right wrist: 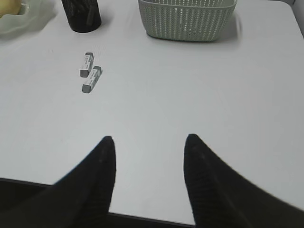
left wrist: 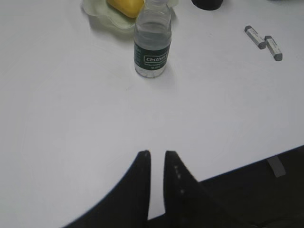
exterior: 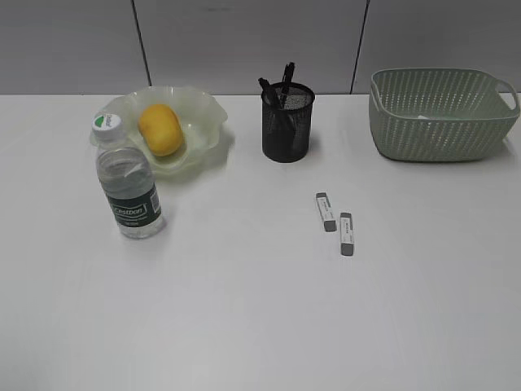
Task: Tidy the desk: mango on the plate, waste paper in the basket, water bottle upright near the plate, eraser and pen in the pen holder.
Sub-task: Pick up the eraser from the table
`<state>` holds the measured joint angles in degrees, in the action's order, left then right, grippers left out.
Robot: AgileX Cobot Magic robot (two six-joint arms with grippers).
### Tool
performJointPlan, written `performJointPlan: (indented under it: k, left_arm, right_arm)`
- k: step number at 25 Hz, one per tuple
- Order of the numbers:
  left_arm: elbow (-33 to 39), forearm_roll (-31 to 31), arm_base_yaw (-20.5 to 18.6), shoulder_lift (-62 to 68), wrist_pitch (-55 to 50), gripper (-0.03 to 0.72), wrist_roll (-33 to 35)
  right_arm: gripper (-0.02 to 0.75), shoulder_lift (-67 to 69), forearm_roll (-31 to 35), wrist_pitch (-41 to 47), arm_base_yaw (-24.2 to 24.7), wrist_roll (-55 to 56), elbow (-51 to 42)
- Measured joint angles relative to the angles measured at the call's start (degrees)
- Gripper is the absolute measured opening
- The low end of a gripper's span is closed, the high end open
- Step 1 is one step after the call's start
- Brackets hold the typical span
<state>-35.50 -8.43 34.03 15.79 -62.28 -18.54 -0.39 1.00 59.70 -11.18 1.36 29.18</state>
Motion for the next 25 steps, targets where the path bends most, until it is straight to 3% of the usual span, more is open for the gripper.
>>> performJointPlan:
  k: [5, 14, 16, 20, 23, 25]
  left_arm:
    - [2.5, 2.0, 0.0, -9.3, -3.3, 0.157, 7.6]
    - [4.4, 4.2, 0.0, -13.3, 0.8, 0.569, 13.4]
    - [4.7, 4.5, 0.0, -13.3, 1.3, 0.588, 14.0]
    - [4.7, 4.5, 0.0, -13.6, 1.6, 0.546, 14.2]
    - [4.7, 4.5, -2.1, -15.8, 1.7, 0.491, 14.2]
    - [4.7, 4.5, -5.7, -16.2, 1.8, 0.457, 14.2]
  right_arm:
    - [0.382, 0.0, 0.0, 0.0, 0.0, 0.0, 0.0]
    - [0.382, 0.0, 0.0, 0.0, 0.0, 0.0, 0.0]
    - [0.382, 0.0, 0.6, -0.1, 0.0, 0.0, 0.0]
    - [0.382, 4.5, 4.7, -3.2, 0.0, -3.2, 1.1]
    - [0.382, 16.8, 5.2, -12.1, 0.0, -4.0, 2.1]
    - [0.382, 29.6, 6.1, -19.5, 0.0, -4.1, 3.2]
